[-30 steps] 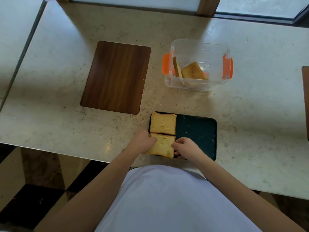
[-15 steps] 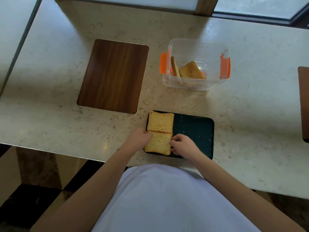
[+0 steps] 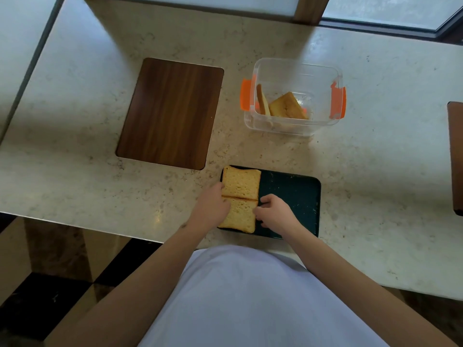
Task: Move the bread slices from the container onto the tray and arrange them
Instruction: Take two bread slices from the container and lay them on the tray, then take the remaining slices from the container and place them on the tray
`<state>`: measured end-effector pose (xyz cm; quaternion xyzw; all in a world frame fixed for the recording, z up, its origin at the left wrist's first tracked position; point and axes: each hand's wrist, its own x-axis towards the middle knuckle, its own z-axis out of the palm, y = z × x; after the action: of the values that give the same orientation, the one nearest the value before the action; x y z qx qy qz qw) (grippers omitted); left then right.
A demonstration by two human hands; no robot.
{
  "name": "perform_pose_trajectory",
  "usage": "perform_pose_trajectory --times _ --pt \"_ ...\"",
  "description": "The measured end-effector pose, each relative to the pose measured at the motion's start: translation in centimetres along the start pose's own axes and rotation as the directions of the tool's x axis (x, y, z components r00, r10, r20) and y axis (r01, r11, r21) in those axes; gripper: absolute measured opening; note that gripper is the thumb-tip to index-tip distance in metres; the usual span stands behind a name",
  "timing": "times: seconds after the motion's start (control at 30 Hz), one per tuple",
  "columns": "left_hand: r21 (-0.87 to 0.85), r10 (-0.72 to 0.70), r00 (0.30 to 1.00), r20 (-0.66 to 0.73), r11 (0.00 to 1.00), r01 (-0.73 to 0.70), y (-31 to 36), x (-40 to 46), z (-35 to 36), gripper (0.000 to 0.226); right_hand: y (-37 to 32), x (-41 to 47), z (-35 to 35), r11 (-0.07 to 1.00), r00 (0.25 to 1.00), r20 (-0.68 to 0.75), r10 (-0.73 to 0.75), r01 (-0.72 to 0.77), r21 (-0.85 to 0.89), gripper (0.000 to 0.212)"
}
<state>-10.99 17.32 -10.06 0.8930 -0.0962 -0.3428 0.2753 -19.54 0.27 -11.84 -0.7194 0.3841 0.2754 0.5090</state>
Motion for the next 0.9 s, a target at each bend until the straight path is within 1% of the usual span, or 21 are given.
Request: perform_pose_trajectory --times 0.03,0.1,0.17,0.23,0.3,0.43,0.53,0.63,0.7,0.77,0.8,0.83,0.87,0.9 --pt "0.076 0.082 0.996 -0.039 0.994 -0.079 0.3 -0.1 0.0 0.046 -0.1 0.1 0.0 1.0 1.0 -0.003 -0.002 0.002 0.011 0.049" --pt "0.242 0.27 0.961 -0.057 0.938 -0.249 1.0 -0.2 0.3 0.047 -0.4 0.2 0.0 1.0 1.0 0.003 -0.009 0.009 0.018 0.05" --pt "0.423 0.362 0.931 0.042 0.838 -0.344 1.6 -0.3 0.7 0.045 -0.5 0.4 0.0 1.0 1.0 0.023 -0.02 0.02 0.0 0.05" --pt "0.55 0.347 0.925 0.156 0.747 -0.373 1.7 -0.6 1.4 0.044 -0.4 0.5 -0.1 0.999 0.999 0.048 -0.027 0.028 -0.027 0.051" --pt "0.614 0.313 0.928 0.204 0.697 -0.37 1.7 -0.9 1.8 0.041 -0.2 0.7 -0.5 0.999 0.997 0.073 -0.023 0.025 -0.034 0.052" --pt "0.644 0.289 0.933 0.212 0.677 -0.356 2.6 -0.6 1.7 0.03 -0.5 0.7 -1.7 1.0 0.992 0.13 -0.005 0.006 -0.014 0.05" --pt "0.591 0.306 0.936 0.174 0.728 -0.348 4.6 0.3 0.6 0.021 -2.1 0.5 -4.1 0.999 0.994 0.107 -0.038 0.039 -0.005 0.041" --pt "0.468 0.385 0.919 0.081 0.8 -0.376 8.4 2.1 -1.6 0.024 -5.5 0.2 -8.2 0.985 0.985 0.029 -0.17 0.171 -0.022 0.032" --pt "0.386 0.451 0.892 -0.019 0.826 -0.41 11.6 3.9 -3.2 0.028 -8.4 0.4 -11.4 0.948 0.943 -0.102 -0.317 0.312 -0.062 0.028" --pt "0.346 0.489 0.862 -0.131 0.837 -0.423 15.3 6.2 -5.0 0.033 -11.6 1.3 -14.6 0.901 0.861 -0.264 -0.434 0.422 -0.104 0.024" --pt "0.309 0.481 0.858 -0.181 0.856 -0.415 17.2 7.5 -5.7 0.034 -13.2 2.2 -15.9 0.884 0.822 -0.325 -0.467 0.443 -0.148 0.024" --pt "0.247 0.435 0.876 -0.211 0.89 -0.383 19.1 8.8 -6.4 0.032 -14.6 3.4 -17.1 0.874 0.797 -0.359 -0.485 0.435 -0.215 0.026" --pt "0.126 0.341 0.914 -0.221 0.939 -0.32 20.6 10.3 -6.9 0.025 -15.9 4.9 -18.0 0.868 0.793 -0.363 -0.489 0.399 -0.298 0.027" --pt "-0.056 0.198 0.965 -0.171 0.976 -0.21 22.2 11.8 -7.4 0.013 -16.9 6.7 -18.7 0.864 0.812 -0.35 -0.467 0.334 -0.377 0.029"
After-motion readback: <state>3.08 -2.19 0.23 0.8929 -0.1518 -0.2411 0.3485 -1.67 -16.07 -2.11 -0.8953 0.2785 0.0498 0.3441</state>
